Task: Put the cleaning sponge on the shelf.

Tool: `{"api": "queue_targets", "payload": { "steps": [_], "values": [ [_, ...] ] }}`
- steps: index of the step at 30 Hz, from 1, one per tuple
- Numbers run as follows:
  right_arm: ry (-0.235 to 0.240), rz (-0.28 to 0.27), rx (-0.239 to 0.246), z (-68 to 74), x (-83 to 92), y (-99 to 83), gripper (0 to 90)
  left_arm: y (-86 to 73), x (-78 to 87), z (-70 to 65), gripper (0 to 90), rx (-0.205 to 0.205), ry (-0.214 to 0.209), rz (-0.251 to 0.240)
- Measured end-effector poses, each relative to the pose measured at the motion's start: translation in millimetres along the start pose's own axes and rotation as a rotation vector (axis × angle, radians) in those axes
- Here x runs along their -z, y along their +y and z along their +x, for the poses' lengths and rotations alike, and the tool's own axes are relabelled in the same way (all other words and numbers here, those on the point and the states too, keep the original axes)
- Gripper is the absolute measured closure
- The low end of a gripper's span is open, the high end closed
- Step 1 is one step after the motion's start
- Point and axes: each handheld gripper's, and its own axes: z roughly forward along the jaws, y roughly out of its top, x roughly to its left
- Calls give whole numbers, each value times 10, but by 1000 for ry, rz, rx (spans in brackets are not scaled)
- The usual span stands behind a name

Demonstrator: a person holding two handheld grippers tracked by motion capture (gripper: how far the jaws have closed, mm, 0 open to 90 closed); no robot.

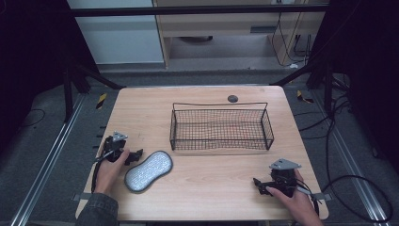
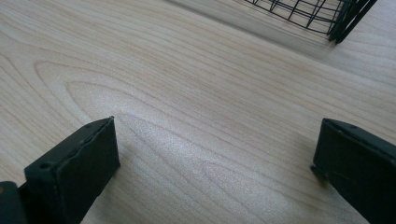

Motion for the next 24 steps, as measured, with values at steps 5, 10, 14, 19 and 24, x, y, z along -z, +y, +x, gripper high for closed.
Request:
{"api": "queue_targets", "payload": {
  "steps": [5, 10, 14, 19, 24],
  "values": [
    [0, 1, -2, 1, 0, 1, 3, 95, 198, -59, 26, -29, 28, -62],
    [1, 0, 0, -2, -2, 2, 3, 149, 441, -223, 25, -60, 24, -74],
    [1, 0, 0, -2, -2, 2, 3, 220, 587, -386, 27, -147, 22, -99],
    [1, 1, -2, 0, -1, 2, 3, 282, 665, -576, 28, -204, -5, -94],
    [2, 1, 2, -4, -2, 3, 3, 431, 752, -722, 39, -226, -43, -71]
  ]
}}
